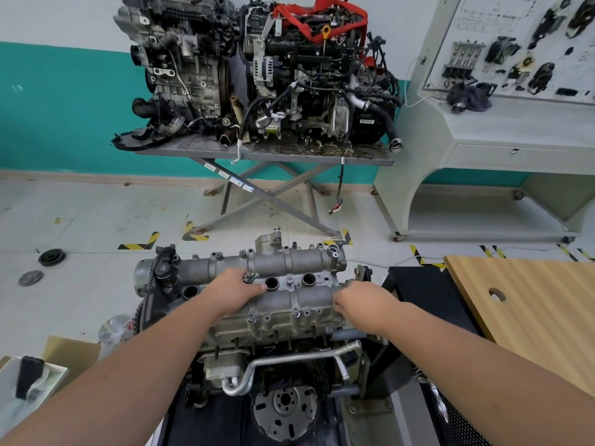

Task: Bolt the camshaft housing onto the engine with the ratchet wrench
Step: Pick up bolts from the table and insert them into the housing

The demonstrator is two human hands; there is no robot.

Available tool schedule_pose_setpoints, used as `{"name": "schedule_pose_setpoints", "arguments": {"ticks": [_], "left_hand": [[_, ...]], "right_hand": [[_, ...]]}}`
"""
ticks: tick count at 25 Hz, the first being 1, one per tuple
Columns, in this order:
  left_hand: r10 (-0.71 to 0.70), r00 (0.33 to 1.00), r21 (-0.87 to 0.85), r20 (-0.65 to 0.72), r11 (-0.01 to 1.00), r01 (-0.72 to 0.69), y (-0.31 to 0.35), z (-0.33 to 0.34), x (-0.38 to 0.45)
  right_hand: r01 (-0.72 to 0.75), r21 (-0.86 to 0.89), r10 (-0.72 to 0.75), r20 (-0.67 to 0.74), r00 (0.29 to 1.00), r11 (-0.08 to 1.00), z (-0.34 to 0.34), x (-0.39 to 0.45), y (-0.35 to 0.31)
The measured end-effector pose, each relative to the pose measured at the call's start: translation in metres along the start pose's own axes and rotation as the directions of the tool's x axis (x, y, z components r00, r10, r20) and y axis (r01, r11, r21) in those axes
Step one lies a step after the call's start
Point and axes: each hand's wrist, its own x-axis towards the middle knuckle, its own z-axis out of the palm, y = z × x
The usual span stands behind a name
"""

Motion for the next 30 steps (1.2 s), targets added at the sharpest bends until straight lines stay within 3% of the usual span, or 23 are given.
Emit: {"name": "schedule_pose_setpoints", "arguments": {"ticks": [5, 10, 19, 30], "left_hand": [[0.02, 1.0, 0.026, -0.004, 0.999, -0.02, 0.001, -0.001, -0.004], [0.025, 1.0, 0.045, -0.005, 0.999, -0.025, 0.002, -0.001, -0.005], [0.023, 1.0, 0.087, -0.001, 0.996, -0.022, 0.002, -0.001, -0.006], [0.019, 1.0, 0.109, -0.002, 0.994, -0.018, 0.001, 0.0, -0.006]], "right_hand": [[-0.143, -0.043, 0.141, -0.064, 0.988, 0.989, 0.009, 0.003, -0.006], [0.029, 0.038, -0.03, 0.011, 0.999, 0.999, 0.0, -0.001, 0.003], [-0.036, -0.029, 0.033, -0.097, 0.995, 0.999, -0.008, -0.004, 0.0], [-0.165, -0.046, 0.163, -0.053, 0.985, 0.985, 0.007, 0.009, -0.009]]}}
